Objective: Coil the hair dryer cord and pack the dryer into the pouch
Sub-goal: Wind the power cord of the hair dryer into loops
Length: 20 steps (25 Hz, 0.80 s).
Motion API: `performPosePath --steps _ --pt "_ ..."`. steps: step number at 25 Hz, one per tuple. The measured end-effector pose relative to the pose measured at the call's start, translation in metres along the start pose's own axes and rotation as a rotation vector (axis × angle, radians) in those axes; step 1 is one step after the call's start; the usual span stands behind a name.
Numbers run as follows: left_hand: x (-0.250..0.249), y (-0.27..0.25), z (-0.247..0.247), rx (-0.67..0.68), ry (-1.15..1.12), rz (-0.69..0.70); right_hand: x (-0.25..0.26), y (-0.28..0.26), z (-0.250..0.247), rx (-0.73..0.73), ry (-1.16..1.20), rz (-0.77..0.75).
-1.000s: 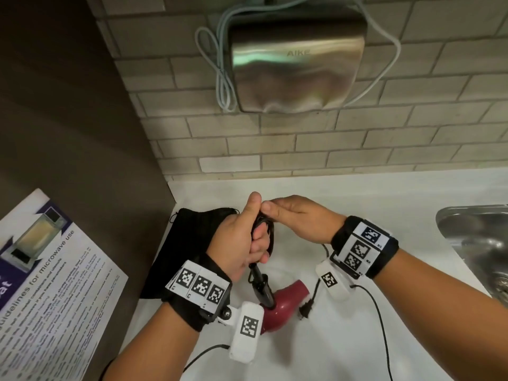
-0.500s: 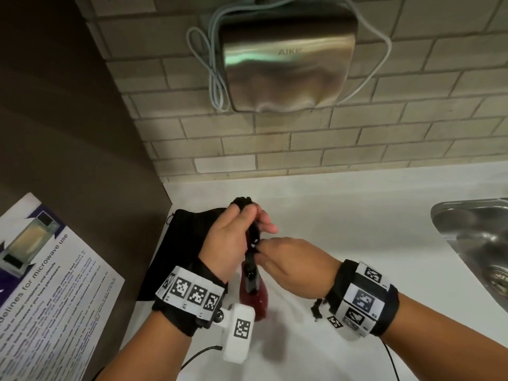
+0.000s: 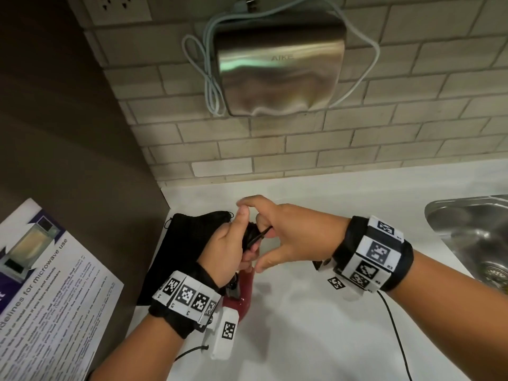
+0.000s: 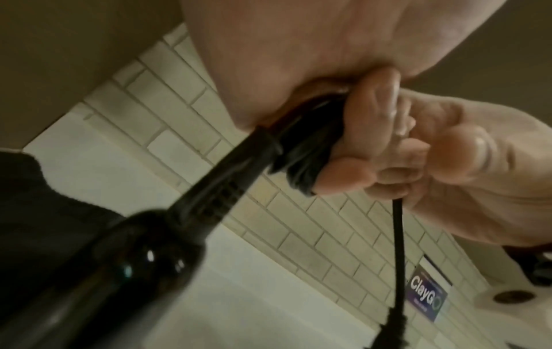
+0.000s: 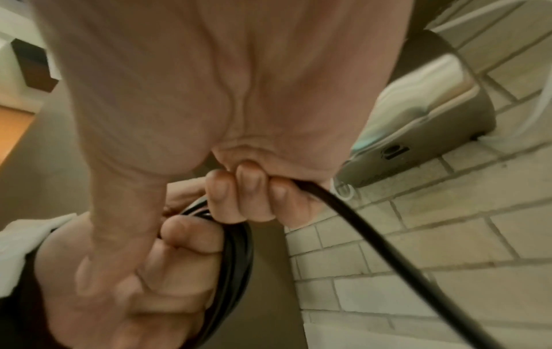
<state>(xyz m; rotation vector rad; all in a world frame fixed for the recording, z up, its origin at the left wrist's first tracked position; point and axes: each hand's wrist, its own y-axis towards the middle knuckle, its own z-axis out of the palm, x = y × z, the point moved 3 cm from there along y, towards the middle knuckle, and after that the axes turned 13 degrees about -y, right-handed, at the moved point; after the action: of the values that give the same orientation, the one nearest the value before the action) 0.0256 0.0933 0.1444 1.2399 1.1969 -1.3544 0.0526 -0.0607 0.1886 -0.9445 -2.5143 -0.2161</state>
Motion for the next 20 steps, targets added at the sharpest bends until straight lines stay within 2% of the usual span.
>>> performPosePath --steps 2,6,9,11,17,20 --pt "0.002 0.001 -0.001 0.047 0.021 -0.022 -0.006 0.007 0.004 0.061 -0.024 0.044" --pt "0.006 -0.001 -0.001 0.19 -0.019 -0.111 -0.009 0.006 0.008 0.143 0.001 0.039" --pt "0.007 0.0 -0.004 0.24 -0.183 -0.137 -0.004 0.005 0.008 0.14 -0.037 0.016" --pt "0.004 0.0 -0.006 0.221 -0.251 -0.087 -0.005 0.005 0.007 0.106 -0.056 0.011" --pt "-0.002 -0.008 -0.002 0.049 -0.109 0.124 -0.012 0.002 0.011 0.025 -0.025 -0.01" --pt "0.001 -0.015 0.002 0.049 -0.084 0.203 -0.019 0.0 0.012 0.018 -0.054 0.015"
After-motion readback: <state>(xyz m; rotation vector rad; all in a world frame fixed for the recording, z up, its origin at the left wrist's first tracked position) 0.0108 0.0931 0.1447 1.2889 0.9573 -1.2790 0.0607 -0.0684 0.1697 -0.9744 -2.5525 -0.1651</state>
